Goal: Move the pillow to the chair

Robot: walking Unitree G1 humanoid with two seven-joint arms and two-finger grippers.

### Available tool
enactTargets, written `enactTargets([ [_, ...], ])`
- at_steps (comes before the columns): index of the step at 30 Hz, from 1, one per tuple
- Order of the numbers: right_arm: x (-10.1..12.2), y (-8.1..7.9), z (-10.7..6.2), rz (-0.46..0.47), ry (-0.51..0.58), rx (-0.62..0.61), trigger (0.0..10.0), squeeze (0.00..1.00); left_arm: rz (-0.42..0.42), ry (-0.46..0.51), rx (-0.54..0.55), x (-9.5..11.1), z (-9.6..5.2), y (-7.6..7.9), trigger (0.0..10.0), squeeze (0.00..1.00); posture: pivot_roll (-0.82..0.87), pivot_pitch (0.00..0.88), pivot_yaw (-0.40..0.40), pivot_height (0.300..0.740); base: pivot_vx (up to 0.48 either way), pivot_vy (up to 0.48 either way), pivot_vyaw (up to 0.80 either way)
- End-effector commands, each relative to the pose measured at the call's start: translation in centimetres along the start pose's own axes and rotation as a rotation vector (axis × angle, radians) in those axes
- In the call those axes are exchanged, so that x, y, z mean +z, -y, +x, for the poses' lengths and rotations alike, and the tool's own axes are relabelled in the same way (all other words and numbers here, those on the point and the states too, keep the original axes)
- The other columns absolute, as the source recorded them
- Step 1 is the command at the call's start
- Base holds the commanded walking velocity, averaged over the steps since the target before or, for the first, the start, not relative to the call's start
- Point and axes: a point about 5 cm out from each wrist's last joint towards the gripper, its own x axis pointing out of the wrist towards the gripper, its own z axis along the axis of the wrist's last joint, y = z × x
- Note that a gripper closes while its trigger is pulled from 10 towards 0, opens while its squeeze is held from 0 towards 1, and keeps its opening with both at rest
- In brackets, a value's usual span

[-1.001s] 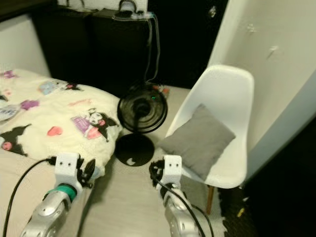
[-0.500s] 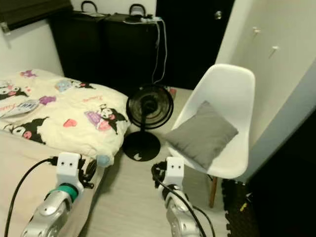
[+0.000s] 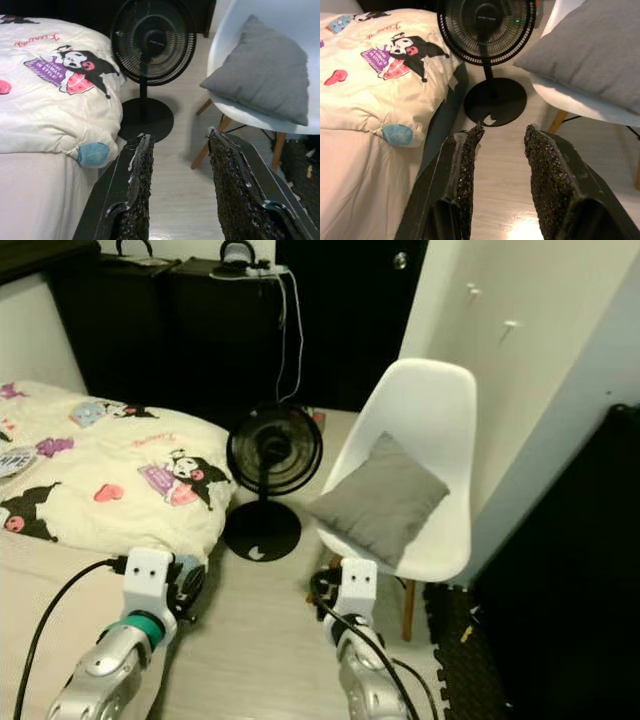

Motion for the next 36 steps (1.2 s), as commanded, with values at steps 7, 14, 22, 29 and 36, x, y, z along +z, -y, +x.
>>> enactTargets([
  [7, -0.34, -0.52, -0.14, -0.077, -0.002, 0.041, 10.0, 0.0, 0.012, -0.028, 0.027, -0.6, 0.02, -0.17, 10.0, 0.0, 0.05, 0.034, 0.003, 0.74, 0.0, 0.0, 0.46],
  [14, -0.33, -0.54, -0.12, -0.077, -0.002, 0.044, 10.0, 0.0, 0.02, -0.027, 0.037, -0.6, 0.01, -0.24, 10.0, 0.0, 0.05, 0.035, -0.001, 0.74, 0.0, 0.0, 0.8],
  [22, -0.43, -0.35, -0.09, -0.074, -0.005, 0.028, 10.0, 0.0, 0.028, -0.026, 0.041, -0.58, 0.11, -0.23, 10.0, 0.0, 0.05, 0.033, 0.003, 0.74, 0.0, 0.0, 0.8],
  [29, -0.75, -0.03, -0.25, -0.065, -0.013, 0.013, 10.0, 0.0, 0.036, -0.028, 0.04, -0.57, 0.18, -0.26, 10.0, 0.0, 0.06, 0.027, 0.007, 0.74, 0.0, 0.0, 0.8],
  [36, -1.19, -0.66, -0.09, -0.037, -0.023, 0.011, 10.0, 0.0, 0.076, -0.024, 0.037, -0.12, 0.08, -0.85, 10.0, 0.0, 0.11, 0.015, 0.026, 0.74, 0.0, 0.0, 0.8],
])
